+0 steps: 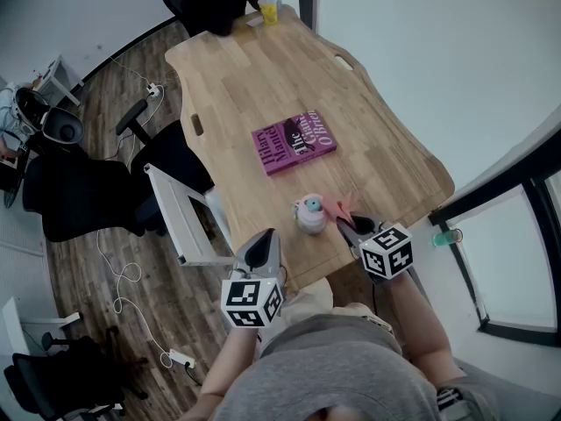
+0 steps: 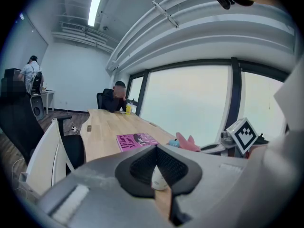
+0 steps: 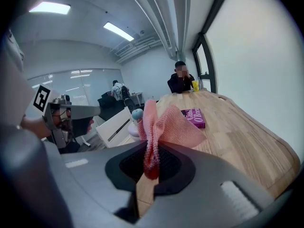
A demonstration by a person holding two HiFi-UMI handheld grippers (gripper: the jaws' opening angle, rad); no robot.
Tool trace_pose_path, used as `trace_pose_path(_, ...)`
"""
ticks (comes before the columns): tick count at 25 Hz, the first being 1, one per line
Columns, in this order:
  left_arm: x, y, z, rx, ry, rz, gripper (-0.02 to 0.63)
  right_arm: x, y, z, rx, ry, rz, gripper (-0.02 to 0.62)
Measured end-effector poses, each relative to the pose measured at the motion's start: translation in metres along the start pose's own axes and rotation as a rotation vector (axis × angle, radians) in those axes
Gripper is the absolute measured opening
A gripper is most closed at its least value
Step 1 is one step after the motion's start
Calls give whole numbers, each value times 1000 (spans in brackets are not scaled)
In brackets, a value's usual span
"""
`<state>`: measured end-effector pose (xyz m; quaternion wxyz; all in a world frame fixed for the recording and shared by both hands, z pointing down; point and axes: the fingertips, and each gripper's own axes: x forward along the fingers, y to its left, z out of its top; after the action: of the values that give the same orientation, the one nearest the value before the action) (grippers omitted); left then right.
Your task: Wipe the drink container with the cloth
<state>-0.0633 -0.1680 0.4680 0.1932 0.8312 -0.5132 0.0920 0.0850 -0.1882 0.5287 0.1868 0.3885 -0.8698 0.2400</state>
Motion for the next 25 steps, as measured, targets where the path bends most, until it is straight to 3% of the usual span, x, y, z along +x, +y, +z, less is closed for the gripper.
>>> trace_pose_path(25,16,12,-4,-10,27,6,0,37,-7,-50,-50,184,66,25)
